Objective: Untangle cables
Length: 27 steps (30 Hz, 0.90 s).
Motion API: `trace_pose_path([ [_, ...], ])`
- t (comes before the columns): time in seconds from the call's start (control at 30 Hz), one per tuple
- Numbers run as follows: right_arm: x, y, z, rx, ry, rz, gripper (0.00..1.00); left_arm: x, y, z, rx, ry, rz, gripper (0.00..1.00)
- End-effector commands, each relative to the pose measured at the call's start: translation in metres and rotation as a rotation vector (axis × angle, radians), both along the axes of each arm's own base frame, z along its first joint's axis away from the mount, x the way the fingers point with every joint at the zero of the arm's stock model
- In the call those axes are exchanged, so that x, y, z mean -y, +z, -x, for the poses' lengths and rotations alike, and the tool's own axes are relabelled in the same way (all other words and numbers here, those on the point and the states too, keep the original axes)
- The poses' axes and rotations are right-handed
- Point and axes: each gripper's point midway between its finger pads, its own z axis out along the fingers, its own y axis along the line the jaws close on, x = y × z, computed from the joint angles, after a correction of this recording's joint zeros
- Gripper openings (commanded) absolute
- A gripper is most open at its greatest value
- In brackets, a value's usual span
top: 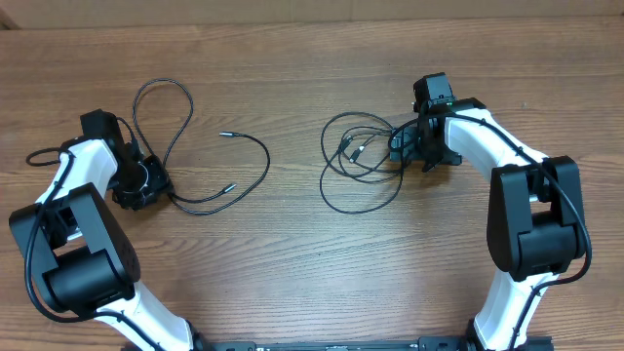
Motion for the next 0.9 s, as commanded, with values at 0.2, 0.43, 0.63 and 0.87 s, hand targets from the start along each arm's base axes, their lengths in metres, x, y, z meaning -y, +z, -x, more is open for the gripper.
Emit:
trace_pose_path([
  [0.2, -0.001, -0.014, 0.008, -0.041, -0.001, -0.011, 1.0, -0.003, 0.004, -0.027, 0.063, -0.015, -0.03, 0.57],
  [0.43, -0.001, -0.014, 0.008, -0.041, -0.001, -0.011, 1.0, 0.023, 0.0, -0.015, -0.017, -0.031, -0.026, 0.65],
  [0.63, -0.001, -0.014, 0.008, -0.041, -0.001, -0.011, 1.0, 0.03, 0.023, -0.015, -0.01, -0.033, -0.125, 0.64],
  [0.87, -0.001, -0.014, 0.008, -0.041, -0.001, -0.011, 1.0, 0.079, 0.081, -0.03, 0.193, -0.339, -0.065, 0.68],
])
